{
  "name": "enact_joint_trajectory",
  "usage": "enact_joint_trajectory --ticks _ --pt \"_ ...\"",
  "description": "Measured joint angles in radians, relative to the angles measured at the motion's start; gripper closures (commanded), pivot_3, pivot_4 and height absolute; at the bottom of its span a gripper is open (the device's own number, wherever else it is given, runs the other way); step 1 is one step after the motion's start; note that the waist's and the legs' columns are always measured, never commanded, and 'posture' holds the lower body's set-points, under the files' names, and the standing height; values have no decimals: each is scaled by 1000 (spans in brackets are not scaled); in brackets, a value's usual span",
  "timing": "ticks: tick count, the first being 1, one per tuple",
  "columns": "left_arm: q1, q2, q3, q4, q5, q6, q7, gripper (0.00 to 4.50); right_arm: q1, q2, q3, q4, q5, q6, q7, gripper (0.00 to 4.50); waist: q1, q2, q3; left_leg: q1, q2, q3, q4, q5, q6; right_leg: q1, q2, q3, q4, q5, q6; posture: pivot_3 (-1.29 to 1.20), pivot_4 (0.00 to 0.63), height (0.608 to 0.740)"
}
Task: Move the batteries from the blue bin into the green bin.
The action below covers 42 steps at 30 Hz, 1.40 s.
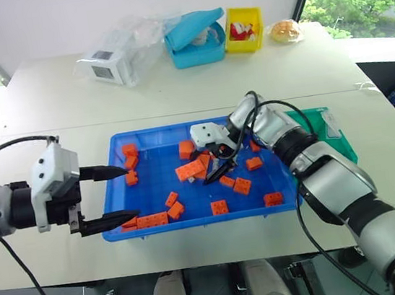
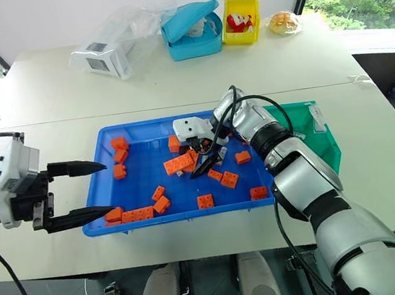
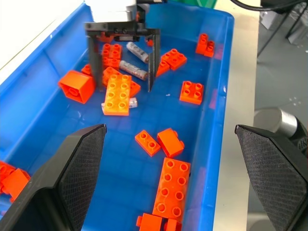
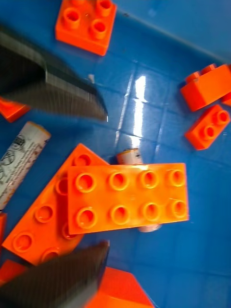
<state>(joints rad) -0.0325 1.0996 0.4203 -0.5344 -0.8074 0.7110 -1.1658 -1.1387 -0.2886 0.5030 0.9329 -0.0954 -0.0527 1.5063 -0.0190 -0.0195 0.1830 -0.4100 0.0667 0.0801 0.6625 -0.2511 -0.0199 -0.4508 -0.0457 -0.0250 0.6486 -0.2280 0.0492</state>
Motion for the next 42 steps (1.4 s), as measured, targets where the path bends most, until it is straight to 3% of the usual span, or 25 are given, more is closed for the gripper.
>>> enact_joint_trajectory --ticks 3,13,22,23,27,34,42 --pt "-3 0 0 0 -4 0 11 0 -2 13 -4 9 -2 -6 3 3308 0 0 0 0 0 0 0 0 0 0 0 0 0 0 0 0 150 736" --pt "-44 0 -15 14 -8 -1 13 0 -6 25 -58 -20 5 41 40 3311 0 0 0 0 0 0 0 0 0 0 0 0 0 0 0 0 150 736" --pt "-83 0 -51 28 -7 -6 13 0 3 183 -76 -156 23 148 -50 3311 -2 0 0 0 0 0 0 0 0 0 0 0 1 0 0 0 150 736" --pt "-84 -1 -51 31 -7 -6 14 0 3 205 -76 -158 22 166 -70 2258 -2 0 0 0 0 0 0 0 0 0 0 0 1 0 0 0 150 736" --pt "-90 -7 -54 31 -7 -6 19 0 11 263 -46 -192 10 204 -116 326 1 0 0 0 0 0 0 0 0 0 0 0 1 0 0 0 150 736" --pt "-90 -11 -54 30 -8 -5 25 0 1 189 -32 -186 2 98 -28 326 2 0 0 0 0 -1 0 0 0 1 0 -1 0 0 0 0 150 736" --pt "-87 -12 -54 21 -8 -5 34 0 -3 93 -18 -54 -45 -173 38 326 -5 0 0 0 0 -1 0 0 0 0 1 -1 0 0 0 0 150 736"
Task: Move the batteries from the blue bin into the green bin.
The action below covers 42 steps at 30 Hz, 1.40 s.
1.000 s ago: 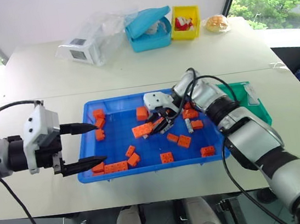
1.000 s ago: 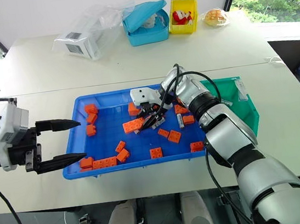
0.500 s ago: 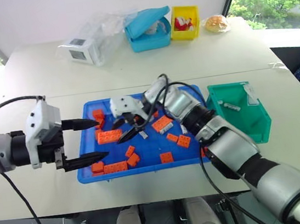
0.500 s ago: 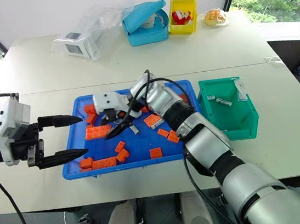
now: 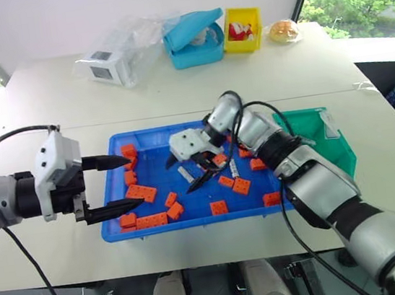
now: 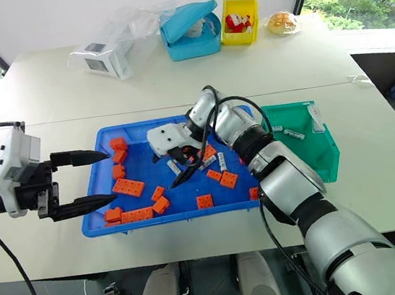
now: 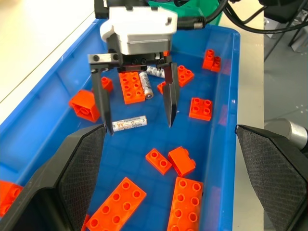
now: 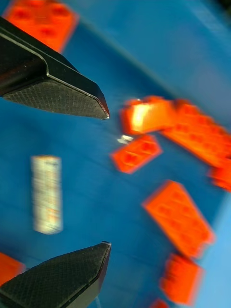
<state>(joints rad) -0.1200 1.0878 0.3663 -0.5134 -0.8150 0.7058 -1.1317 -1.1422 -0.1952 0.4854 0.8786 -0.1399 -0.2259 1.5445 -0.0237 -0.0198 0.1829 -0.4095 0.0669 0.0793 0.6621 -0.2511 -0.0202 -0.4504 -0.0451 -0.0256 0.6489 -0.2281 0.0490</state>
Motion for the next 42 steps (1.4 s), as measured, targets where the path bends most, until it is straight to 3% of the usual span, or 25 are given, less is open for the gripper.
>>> enact_joint_trajectory --ticks 7,20,23,25,30,35,42 --pt "8 0 0 -2 0 0 2 0 -18 25 0 156 -56 -137 -88 326 1 0 0 0 0 0 0 0 0 0 0 0 0 0 0 0 150 736" --pt "-14 0 -2 -2 0 0 2 0 -83 48 -10 296 -95 -194 -139 326 3 0 0 0 0 0 0 0 0 0 0 0 0 0 0 0 150 736" --pt "-25 0 -21 -1 0 0 1 0 -83 57 -23 317 -94 -182 -106 1212 3 0 0 1 0 0 0 0 0 1 0 0 0 0 0 0 150 736" --pt "-32 -1 -33 0 0 0 1 0 -83 64 -29 326 -91 -168 -80 2235 3 0 0 1 0 0 0 0 0 1 0 0 0 0 0 0 150 736" --pt "-40 -2 -37 0 0 -3 1 0 -77 68 -64 316 -71 -105 -26 2287 3 0 0 1 0 0 0 0 0 1 0 0 0 0 0 0 150 736" --pt "-42 -20 -42 -1 0 -12 7 0 24 -5 -150 41 32 85 15 2287 10 0 0 0 0 0 0 0 0 1 -1 0 0 0 0 0 150 736" --pt "-69 -69 -116 7 5 -19 21 0 266 -329 -344 -645 170 565 -74 2287 16 0 0 0 -1 0 0 0 0 2 -2 -1 -1 0 0 0 150 736"
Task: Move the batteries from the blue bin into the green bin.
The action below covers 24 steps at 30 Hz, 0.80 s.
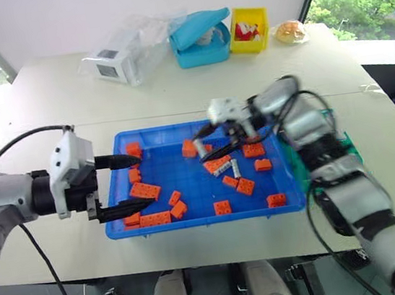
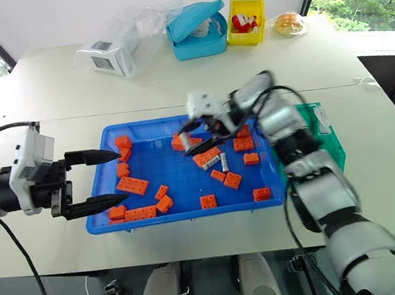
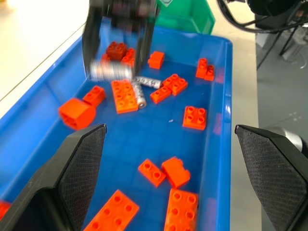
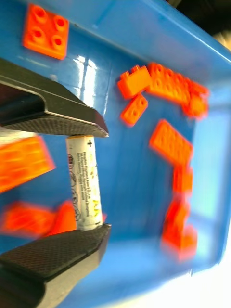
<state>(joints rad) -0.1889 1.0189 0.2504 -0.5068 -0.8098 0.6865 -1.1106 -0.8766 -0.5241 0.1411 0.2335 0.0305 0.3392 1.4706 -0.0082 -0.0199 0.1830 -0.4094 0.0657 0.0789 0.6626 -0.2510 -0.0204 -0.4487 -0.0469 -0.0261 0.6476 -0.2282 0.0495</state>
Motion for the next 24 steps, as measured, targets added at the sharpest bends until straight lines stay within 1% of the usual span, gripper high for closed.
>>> enact_joint_trajectory --ticks 3,5,7,9,12,13,15,16,18,21,24 --pt "-32 -20 -45 22 15 -10 -6 0 96 -191 -115 -148 33 134 -59 2287 -1 0 0 0 0 0 0 0 0 0 0 0 0 0 0 0 150 736" --pt "-56 -28 -73 38 21 -16 -10 0 132 -263 -166 -186 43 171 -84 2287 -6 0 0 1 0 0 0 0 0 0 1 1 -1 -2 -3 0 150 736" --pt "-98 -50 -105 51 36 -30 -21 0 209 -351 -218 -234 65 206 -101 2287 -6 0 0 1 0 0 -1 0 0 0 2 1 -1 -2 -3 0 150 736" --pt "-127 -69 -140 78 53 -45 -33 0 299 -419 -271 -266 84 241 -121 2287 -5 0 0 1 0 0 -1 0 0 0 2 1 0 -2 -3 0 150 736" --pt "-161 -89 -181 107 72 -49 -48 0 389 -446 -298 -304 112 264 -145 2287 -10 -1 0 2 0 1 -1 0 0 0 2 2 0 -2 -2 0 150 736" --pt "-173 -93 -192 116 81 -54 -51 0 413 -446 -297 -318 122 266 -154 1248 -11 0 0 2 0 1 -1 0 0 0 2 2 0 -2 -1 0 150 736" --pt "-184 -98 -198 126 89 -65 -62 0 435 -446 -290 -326 131 264 -178 339 -11 0 0 2 0 0 -1 0 0 0 2 2 0 -2 -1 0 150 736" --pt "-188 -100 -200 132 92 -67 -66 0 436 -446 -285 -326 130 260 -193 82 -10 0 0 2 0 1 -1 0 0 0 2 2 0 -2 -1 0 150 736" --pt "-197 -102 -201 143 102 -68 -70 0 426 -446 -261 -321 125 238 -224 82 -8 0 0 1 0 0 0 0 0 0 2 2 0 -2 -2 0 150 736" --pt "-201 -106 -202 144 107 -70 -78 0 365 -445 -218 -305 120 231 -249 82 -9 0 0 1 0 0 0 0 0 0 2 2 0 -2 -2 0 150 736" --pt "-199 -107 -201 143 113 -70 -81 0 265 -413 -165 -327 138 296 -279 82 -10 0 0 1 0 0 -1 0 0 0 2 2 0 -2 -2 0 150 736"
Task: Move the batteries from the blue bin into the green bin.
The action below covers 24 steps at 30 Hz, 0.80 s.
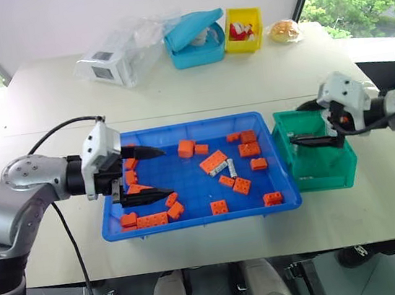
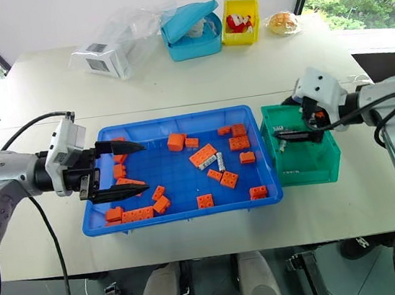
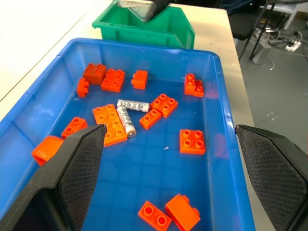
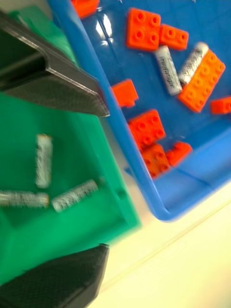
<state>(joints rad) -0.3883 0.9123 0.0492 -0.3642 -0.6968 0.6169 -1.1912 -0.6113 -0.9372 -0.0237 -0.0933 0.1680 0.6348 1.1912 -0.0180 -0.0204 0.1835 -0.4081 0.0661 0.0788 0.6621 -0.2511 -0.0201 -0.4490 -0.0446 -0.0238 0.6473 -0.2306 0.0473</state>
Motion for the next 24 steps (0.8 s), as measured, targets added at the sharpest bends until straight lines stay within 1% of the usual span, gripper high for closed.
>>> enact_joint_trajectory --ticks 4,7,10,12,15,16,17,18,21,24 --pt "9 1 5 -6 2 2 3 0 -48 95 74 -112 66 142 -33 82 3 0 0 -1 0 0 0 0 0 0 0 0 0 1 2 0 150 736" --pt "27 2 7 -16 3 4 11 0 -52 147 165 -189 88 220 -73 82 6 0 0 -1 0 0 0 0 0 0 -1 0 0 1 2 0 150 736" --pt "37 6 13 -29 3 7 16 0 -51 179 252 -210 74 228 -109 82 9 -1 0 -2 0 0 1 0 0 0 -2 -1 0 0 0 0 150 736" --pt "37 10 16 -32 2 10 18 0 -52 200 311 -193 43 194 -131 82 6 -1 0 -2 0 0 1 0 0 0 -1 -1 0 0 0 0 150 736" --pt "37 12 16 -32 2 13 19 0 -54 235 373 -150 15 155 -142 868 5 -1 0 -2 0 0 1 0 0 0 -1 -1 0 0 0 0 150 736" --pt "36 12 16 -32 2 13 19 0 -54 244 387 -139 9 149 -142 1450 5 -1 0 -2 0 0 1 0 0 0 -1 -1 0 0 0 0 150 736" --pt "34 12 16 -32 2 14 20 0 -57 249 405 -126 2 136 -142 1838 5 -1 0 -2 0 0 1 0 0 0 -1 -1 0 0 1 0 150 736" --pt "33 12 16 -32 1 14 21 0 -62 254 418 -109 -6 121 -141 2473 4 -1 0 -2 0 0 1 0 0 0 -1 -1 0 0 1 0 150 736" --pt "33 15 17 -33 0 14 22 0 -81 256 441 -75 -24 83 -130 3924 5 -1 0 -2 0 0 1 0 0 0 -1 -1 0 0 1 0 150 736" --pt "34 18 20 -33 0 14 25 0 -97 256 460 -31 -50 29 -110 3924 5 -1 0 -2 0 0 1 0 0 0 -1 -1 0 0 1 0 150 736"
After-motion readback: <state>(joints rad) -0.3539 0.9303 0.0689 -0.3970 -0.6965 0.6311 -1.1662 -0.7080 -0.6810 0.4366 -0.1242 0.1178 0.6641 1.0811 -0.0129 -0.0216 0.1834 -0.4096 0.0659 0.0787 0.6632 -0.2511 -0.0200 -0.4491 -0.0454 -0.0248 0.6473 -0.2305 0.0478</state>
